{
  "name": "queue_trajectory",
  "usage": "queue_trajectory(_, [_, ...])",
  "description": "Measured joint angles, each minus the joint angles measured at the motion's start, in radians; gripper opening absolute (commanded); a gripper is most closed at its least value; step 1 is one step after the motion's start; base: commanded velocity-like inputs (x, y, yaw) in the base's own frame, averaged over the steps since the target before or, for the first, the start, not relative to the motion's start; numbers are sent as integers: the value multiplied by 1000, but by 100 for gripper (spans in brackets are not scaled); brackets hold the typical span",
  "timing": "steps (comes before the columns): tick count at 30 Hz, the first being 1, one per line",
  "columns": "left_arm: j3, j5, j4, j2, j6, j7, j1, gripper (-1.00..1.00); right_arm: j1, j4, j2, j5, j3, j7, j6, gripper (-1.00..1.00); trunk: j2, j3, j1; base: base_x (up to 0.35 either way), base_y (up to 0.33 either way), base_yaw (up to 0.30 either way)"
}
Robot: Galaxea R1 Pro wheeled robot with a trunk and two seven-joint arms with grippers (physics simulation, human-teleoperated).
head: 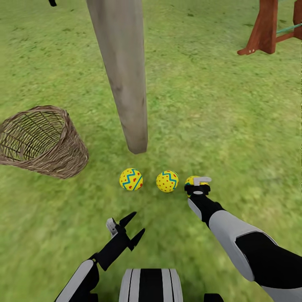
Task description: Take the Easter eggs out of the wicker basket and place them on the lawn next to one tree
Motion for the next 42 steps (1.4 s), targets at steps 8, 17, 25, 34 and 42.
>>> queue_trajectory(8, [0, -2, 1, -1, 1, 9, 0, 100, 0, -5, -5, -1, -2, 0, -1, 100, 2, 31, -4, 0, 0, 0])
queue_trajectory(17, [1, 5, -4, -2, 2, 122, -8, 100, 0, -38, -8, 0, -55, 5, 13, 100, 4, 66, -8, -62, 2, 0])
queue_trajectory(25, [6, 9, 0, 0, 1, 122, -8, 100, 0, -43, -9, 1, -61, 4, 19, 100, 6, 97, -11, -305, 124, 0])
queue_trajectory(34, [59, 3, -73, 86, 5, 116, -8, 100, 8, -37, -116, -3, -66, 20, 269, 100, 8, 132, -15, -26, 11, 0])
queue_trajectory(42, [59, 3, -63, 85, 3, 123, -9, 100, 92, -1, -304, -6, -66, 454, 288, 100, 10, 162, -19, 0, 0, 0])
